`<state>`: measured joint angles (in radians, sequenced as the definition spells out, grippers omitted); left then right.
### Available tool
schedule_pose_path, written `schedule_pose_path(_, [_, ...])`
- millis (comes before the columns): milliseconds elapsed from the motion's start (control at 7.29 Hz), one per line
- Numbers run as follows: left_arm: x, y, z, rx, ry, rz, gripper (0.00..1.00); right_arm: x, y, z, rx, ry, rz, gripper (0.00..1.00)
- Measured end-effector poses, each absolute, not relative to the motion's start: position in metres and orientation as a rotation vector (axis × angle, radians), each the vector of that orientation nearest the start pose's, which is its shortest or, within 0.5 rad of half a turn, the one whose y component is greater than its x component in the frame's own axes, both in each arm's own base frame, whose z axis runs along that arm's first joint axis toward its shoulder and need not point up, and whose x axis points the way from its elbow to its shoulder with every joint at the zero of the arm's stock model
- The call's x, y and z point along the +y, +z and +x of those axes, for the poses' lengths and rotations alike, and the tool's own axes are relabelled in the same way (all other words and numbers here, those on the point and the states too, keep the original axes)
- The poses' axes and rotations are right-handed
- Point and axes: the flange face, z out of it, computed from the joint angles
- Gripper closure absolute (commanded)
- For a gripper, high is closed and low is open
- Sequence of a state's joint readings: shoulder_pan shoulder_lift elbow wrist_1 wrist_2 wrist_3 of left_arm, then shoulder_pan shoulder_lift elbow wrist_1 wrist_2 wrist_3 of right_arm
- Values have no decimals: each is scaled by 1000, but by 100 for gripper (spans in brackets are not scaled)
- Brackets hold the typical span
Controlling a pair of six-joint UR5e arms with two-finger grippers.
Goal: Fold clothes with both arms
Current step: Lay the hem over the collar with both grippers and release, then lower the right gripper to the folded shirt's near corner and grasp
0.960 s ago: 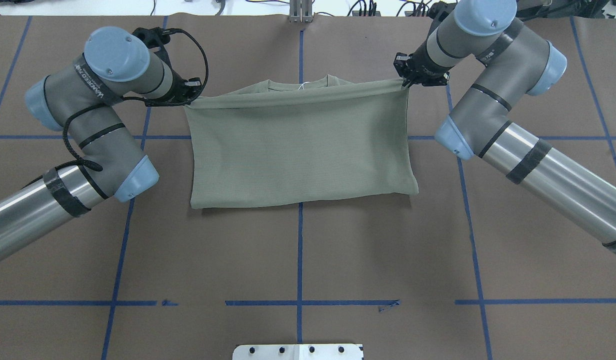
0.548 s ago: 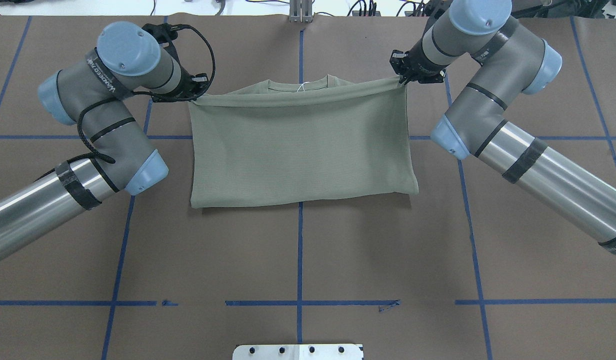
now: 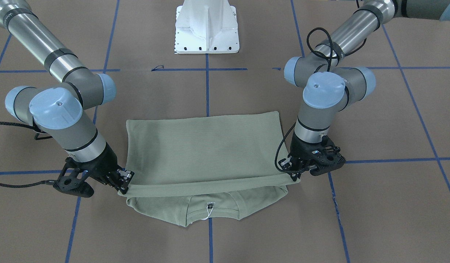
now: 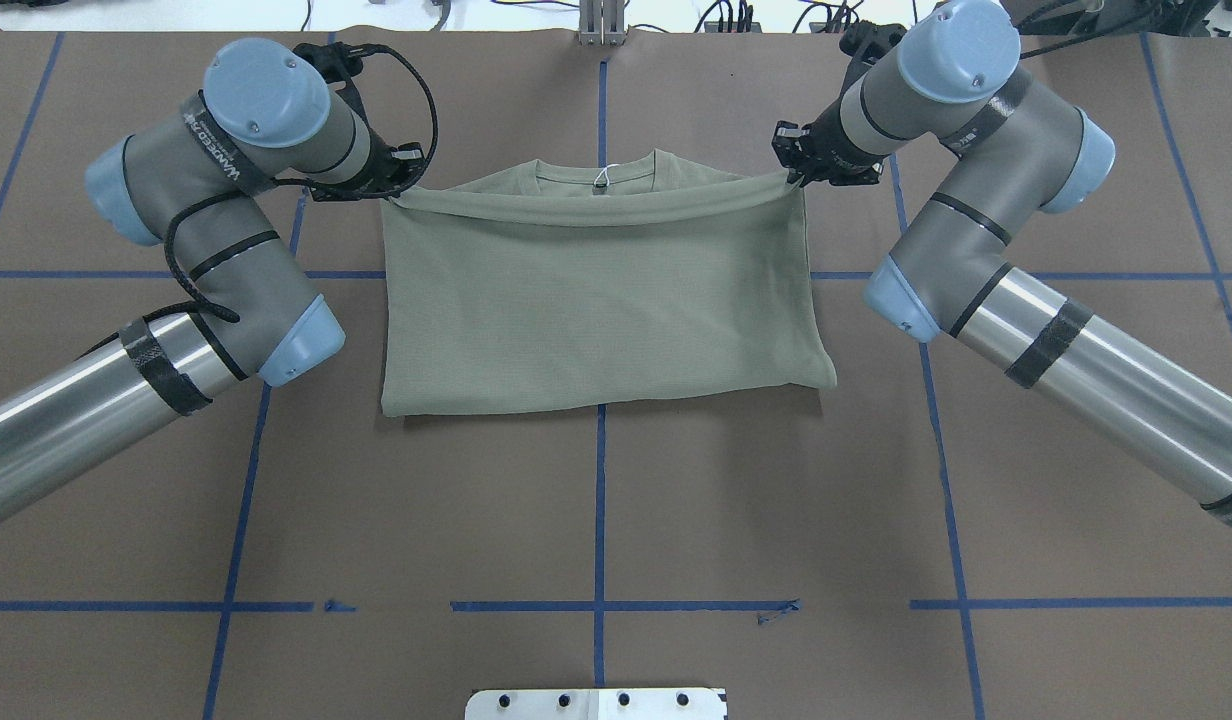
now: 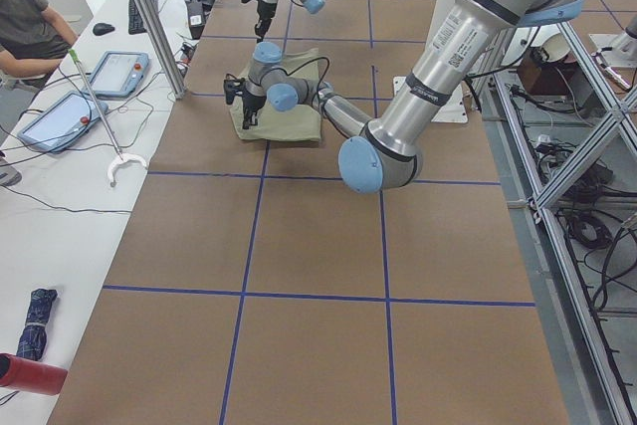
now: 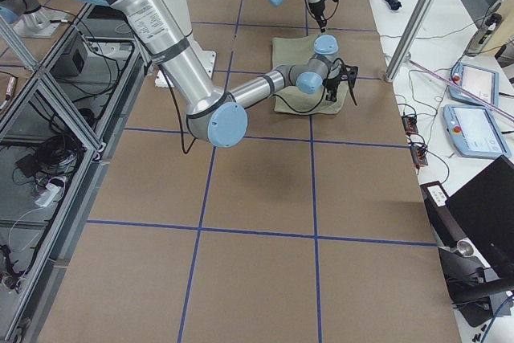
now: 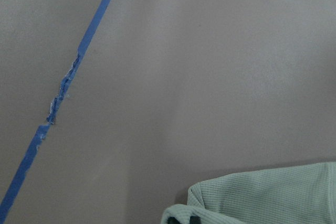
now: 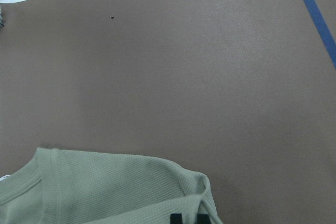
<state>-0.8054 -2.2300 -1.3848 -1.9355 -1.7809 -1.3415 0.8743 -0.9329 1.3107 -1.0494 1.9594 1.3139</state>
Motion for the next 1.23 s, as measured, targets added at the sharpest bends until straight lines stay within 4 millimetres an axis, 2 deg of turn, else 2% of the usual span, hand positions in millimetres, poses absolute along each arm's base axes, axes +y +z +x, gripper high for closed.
schedule_pose_path(137, [-618, 309, 438, 840, -474, 236, 0, -638, 339, -409, -947, 397, 171, 0])
schedule_pose_path(548, [-618, 308, 438, 853, -489, 236, 0, -638, 340, -407, -952, 397, 167, 0])
schedule_pose_path(685, [-618, 307, 438, 854, -488, 237, 0, -627, 338, -407, -967, 385, 162, 0])
schedule_pose_path(822, [-618, 305, 437, 854, -488, 236, 0, -606, 336, -406, -987, 365, 159, 0])
schedule_pose_path(960, [-617, 304, 437, 856, -488, 237, 0, -577, 338, -401, -1002, 342, 154, 0])
schedule_pose_path(1234, [-614, 298, 434, 867, -491, 239, 0, -515, 367, -406, -986, 292, 124, 0])
